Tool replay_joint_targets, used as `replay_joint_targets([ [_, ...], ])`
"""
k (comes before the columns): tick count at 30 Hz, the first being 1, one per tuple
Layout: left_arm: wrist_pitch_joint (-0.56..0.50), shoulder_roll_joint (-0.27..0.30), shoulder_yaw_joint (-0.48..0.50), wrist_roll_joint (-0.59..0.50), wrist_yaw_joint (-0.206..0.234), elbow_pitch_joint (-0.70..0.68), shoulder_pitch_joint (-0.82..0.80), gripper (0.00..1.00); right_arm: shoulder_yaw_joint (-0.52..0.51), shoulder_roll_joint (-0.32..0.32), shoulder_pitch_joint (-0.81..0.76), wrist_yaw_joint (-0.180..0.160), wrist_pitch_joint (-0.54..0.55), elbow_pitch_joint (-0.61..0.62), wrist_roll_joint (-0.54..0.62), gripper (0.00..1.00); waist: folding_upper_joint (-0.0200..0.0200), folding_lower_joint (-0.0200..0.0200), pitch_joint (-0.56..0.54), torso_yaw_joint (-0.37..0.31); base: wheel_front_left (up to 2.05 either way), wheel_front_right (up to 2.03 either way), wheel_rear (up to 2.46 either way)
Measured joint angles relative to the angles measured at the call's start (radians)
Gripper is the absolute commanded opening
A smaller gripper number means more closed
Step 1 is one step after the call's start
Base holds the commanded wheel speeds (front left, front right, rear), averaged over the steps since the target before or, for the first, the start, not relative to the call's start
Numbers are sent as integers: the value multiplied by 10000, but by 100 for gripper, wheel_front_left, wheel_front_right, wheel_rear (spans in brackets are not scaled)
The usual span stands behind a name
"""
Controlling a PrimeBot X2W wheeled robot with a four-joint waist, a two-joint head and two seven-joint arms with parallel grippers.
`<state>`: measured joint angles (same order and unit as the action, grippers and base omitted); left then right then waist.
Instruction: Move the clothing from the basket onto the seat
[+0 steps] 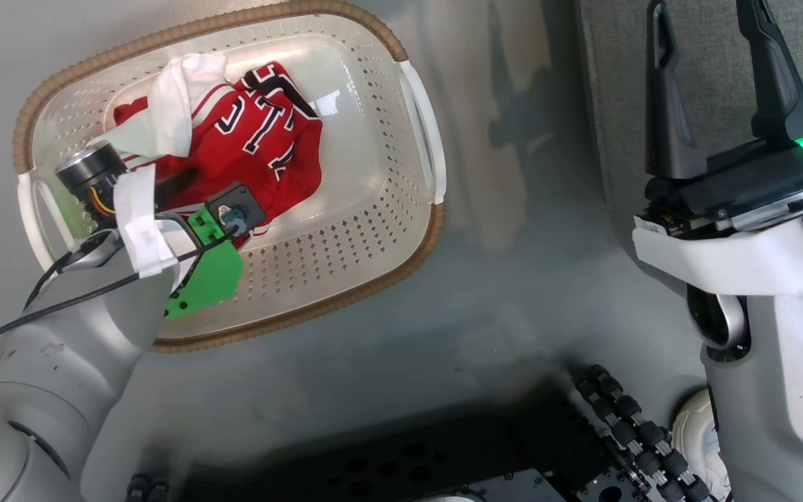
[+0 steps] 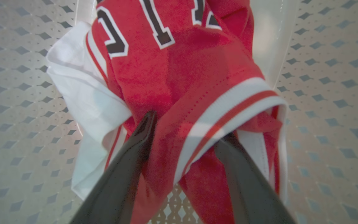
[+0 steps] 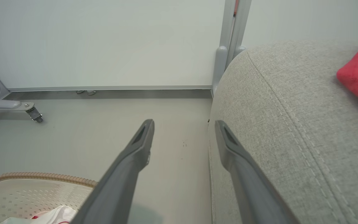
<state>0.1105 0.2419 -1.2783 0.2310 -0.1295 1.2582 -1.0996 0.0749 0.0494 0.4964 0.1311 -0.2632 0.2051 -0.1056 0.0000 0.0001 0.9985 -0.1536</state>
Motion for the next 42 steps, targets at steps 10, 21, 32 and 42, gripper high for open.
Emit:
replay_joint_targets([
  [10, 589, -263, -25, -217, 0, 27, 58, 0, 15, -2, 19, 0, 0, -107, -4, 100, 0, 0, -354, 142, 0, 0, 0],
  [21, 1369, -660, -19, 253, 0, -23, 482, 0, 31, -2, -25, 0, 0, -535, -17, 100, 0, -1, -1318, 363, 0, 0, 0],
  [32, 1521, -884, 573, 767, 295, -1515, 1440, 0, -111, -4, -474, 0, 0, -1064, 132, 100, 0, -1, -2831, 791, 0, 0, 0],
  [42, 1536, -694, 1764, 943, 692, -3335, 2567, 0, -194, -6, -1120, 0, -2, -1515, 190, 100, 0, -1, -4379, 1301, 0, 0, 0],
])
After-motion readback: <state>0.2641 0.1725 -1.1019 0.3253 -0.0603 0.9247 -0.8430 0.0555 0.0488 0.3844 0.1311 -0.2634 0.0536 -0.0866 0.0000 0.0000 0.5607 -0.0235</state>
